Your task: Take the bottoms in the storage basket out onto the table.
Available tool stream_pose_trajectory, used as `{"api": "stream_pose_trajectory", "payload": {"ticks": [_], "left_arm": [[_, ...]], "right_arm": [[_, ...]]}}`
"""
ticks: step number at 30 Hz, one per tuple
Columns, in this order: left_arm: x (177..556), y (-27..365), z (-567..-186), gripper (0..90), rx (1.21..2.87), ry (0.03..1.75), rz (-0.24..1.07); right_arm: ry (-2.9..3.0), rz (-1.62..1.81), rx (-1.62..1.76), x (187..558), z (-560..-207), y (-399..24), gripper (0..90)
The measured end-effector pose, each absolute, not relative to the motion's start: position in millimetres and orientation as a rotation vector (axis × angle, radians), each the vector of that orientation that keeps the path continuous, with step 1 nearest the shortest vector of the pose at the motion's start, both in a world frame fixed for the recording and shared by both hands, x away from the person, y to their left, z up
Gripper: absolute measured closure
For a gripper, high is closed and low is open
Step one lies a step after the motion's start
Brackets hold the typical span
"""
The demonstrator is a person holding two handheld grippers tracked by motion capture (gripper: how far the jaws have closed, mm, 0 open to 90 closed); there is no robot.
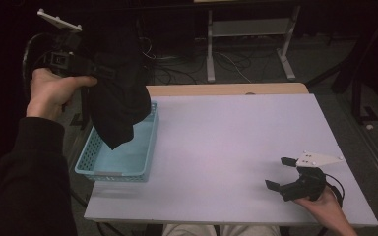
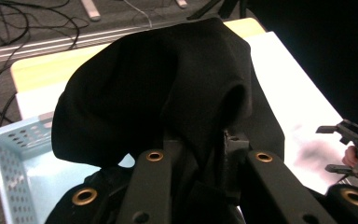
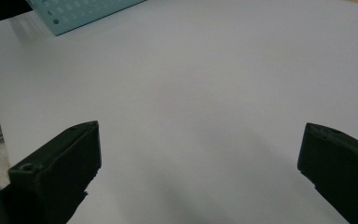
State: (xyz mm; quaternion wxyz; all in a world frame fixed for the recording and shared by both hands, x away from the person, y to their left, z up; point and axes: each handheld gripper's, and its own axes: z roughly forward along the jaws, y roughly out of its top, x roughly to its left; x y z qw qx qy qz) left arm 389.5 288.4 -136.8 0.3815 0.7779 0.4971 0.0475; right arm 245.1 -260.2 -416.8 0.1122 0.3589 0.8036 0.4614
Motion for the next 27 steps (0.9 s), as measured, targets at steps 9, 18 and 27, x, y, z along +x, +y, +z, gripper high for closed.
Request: {"api": "stream_pose_trajectory", "payload": {"ticks": [9,18,27], "left_arm": [[392,262,-128,78.1,2.023,1.19,0.109],[398,229,-127,78.1,2.061,1.119,0.078],[404,205,-129,78.2,2.076,1.075,0.043]], "right_arm": [[2.361,1.352,1.053,245,-417,-260,0.0],[2.359,1.354,1.054,245,-417,-261,0.0],[2.362,1.357,1.052,244,-417,-261,0.0]]}}
